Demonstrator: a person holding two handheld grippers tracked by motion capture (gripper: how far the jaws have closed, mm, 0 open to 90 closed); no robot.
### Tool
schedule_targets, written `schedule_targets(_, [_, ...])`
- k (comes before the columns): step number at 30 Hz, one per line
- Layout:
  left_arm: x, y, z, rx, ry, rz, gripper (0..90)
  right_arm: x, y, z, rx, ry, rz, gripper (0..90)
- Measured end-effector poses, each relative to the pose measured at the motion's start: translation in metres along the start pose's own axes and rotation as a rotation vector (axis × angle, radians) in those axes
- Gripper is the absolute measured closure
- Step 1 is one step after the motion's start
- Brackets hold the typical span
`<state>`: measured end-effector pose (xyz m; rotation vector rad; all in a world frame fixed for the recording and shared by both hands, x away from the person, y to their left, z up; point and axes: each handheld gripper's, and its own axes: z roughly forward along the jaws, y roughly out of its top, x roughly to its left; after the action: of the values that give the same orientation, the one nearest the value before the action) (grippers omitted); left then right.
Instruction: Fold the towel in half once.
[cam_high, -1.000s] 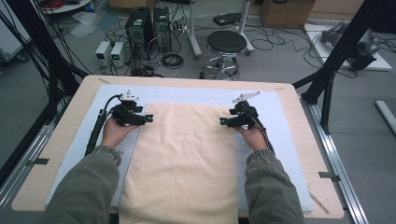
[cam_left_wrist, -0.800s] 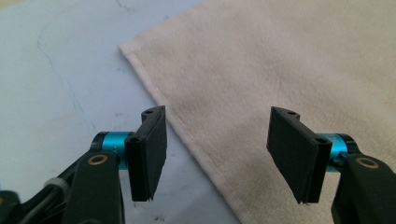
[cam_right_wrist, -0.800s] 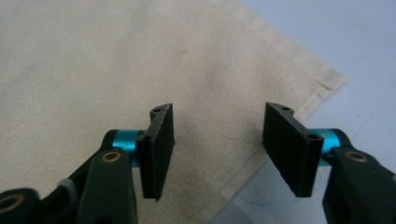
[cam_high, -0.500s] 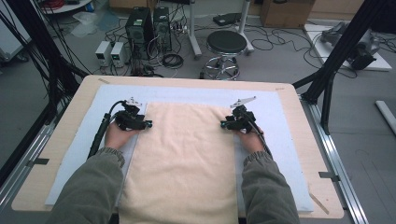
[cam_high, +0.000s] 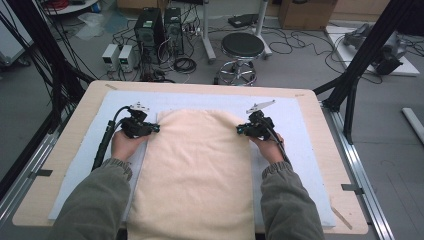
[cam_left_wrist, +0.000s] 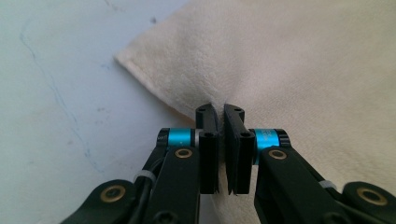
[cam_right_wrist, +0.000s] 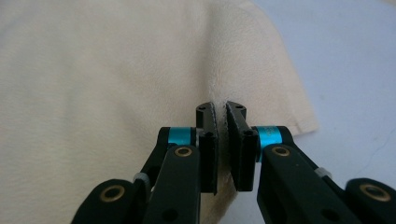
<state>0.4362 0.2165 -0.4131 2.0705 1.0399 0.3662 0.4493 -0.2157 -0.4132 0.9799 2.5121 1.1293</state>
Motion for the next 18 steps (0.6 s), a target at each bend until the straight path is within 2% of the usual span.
schedule_targets(4, [-0.003, 0.004, -0.026, -0.055, -0.013, 0.026, 84.9, 0.009, 0.012, -0.023, -0.057, 0.036, -0.031, 83.9])
schedule_targets(7, [-0.008, 0.001, -0.047, -0.103, -0.027, 0.038, 84.8, 0.018, 0.018, -0.043, -0.096, 0.069, -0.044, 83.8])
schedule_targets(8, [-0.011, -0.001, -0.054, -0.107, -0.030, 0.054, 84.8, 0.021, 0.019, -0.050, -0.107, 0.084, -0.056, 83.8])
schedule_targets(11, [-0.024, -0.015, -0.073, -0.140, -0.045, 0.096, 84.7, 0.040, 0.017, -0.069, -0.084, 0.104, -0.113, 83.5])
schedule_targets(14, [-0.039, -0.034, -0.088, -0.141, -0.060, 0.153, 84.3, 0.064, 0.007, -0.085, -0.054, 0.109, -0.186, 83.3])
schedule_targets(16, [-0.051, -0.049, -0.095, -0.121, -0.069, 0.191, 84.3, 0.079, -0.004, -0.091, -0.045, 0.122, -0.198, 83.3])
schedule_targets(18, [-0.060, -0.062, -0.101, -0.127, -0.087, 0.206, 84.3, 0.093, -0.019, -0.094, -0.037, 0.144, -0.219, 83.3])
